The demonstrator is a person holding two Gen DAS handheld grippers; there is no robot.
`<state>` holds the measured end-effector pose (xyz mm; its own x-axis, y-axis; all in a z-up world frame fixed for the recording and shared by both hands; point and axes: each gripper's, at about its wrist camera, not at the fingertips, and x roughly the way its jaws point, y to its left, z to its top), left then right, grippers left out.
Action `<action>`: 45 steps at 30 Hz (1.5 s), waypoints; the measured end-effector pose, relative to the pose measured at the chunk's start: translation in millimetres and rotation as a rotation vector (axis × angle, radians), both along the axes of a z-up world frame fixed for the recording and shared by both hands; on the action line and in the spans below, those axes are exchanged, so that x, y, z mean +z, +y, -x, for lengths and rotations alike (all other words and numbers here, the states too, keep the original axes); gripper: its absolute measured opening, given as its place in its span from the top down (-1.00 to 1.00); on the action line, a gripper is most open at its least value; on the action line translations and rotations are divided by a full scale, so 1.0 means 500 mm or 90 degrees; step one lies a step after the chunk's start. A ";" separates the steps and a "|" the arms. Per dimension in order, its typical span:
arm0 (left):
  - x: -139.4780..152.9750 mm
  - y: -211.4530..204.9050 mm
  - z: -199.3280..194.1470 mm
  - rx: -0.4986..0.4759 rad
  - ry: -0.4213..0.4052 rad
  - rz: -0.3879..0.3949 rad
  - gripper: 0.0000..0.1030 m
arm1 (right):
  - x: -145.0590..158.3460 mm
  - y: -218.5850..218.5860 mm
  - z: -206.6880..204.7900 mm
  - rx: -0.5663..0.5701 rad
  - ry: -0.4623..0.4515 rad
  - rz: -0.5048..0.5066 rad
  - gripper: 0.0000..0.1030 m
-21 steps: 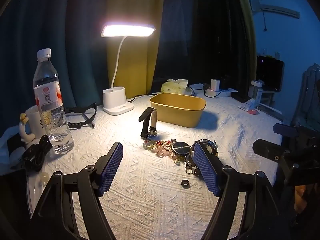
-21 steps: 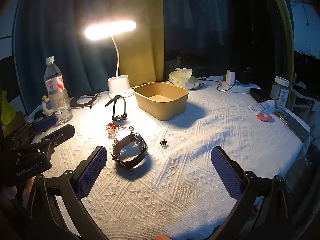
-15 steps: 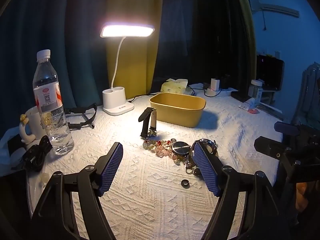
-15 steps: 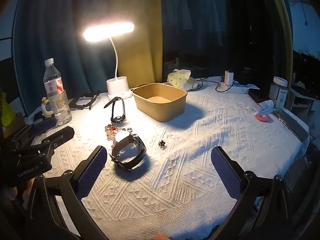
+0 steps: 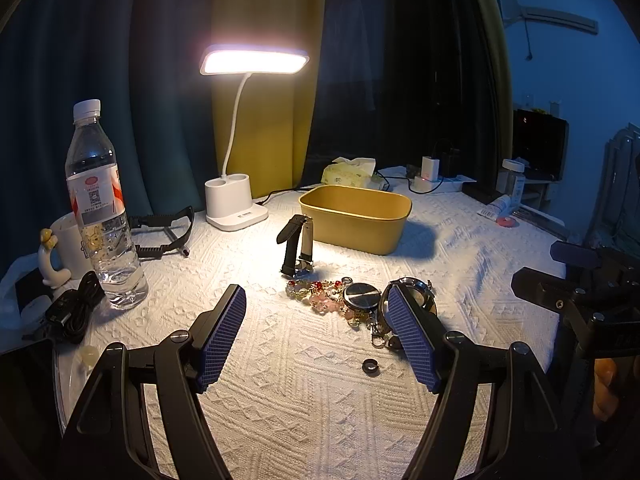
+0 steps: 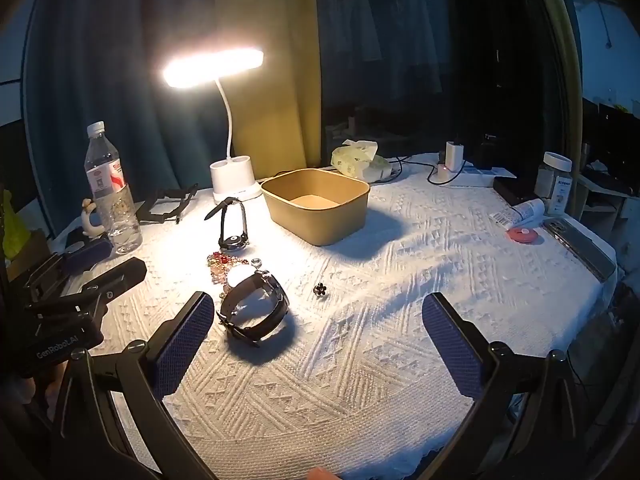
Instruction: Organize jewelry
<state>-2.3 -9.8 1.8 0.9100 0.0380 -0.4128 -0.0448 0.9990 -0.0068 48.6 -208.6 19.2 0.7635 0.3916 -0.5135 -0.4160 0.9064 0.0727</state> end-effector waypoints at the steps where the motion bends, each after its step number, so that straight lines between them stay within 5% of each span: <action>1: 0.000 0.000 0.000 0.000 0.000 0.000 -0.49 | -0.001 0.000 -0.001 0.001 0.001 0.000 -0.99; 45: 0.004 0.008 0.000 0.009 -0.009 0.003 -0.49 | 0.004 0.001 0.003 -0.004 0.001 -0.009 -0.99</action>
<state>-2.4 -5.8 3.7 0.9152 0.0487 -0.4000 -0.0588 0.9982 -0.0130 47.1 -208.3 21.1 0.7655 0.3935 -0.5090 -0.4100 0.9081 0.0855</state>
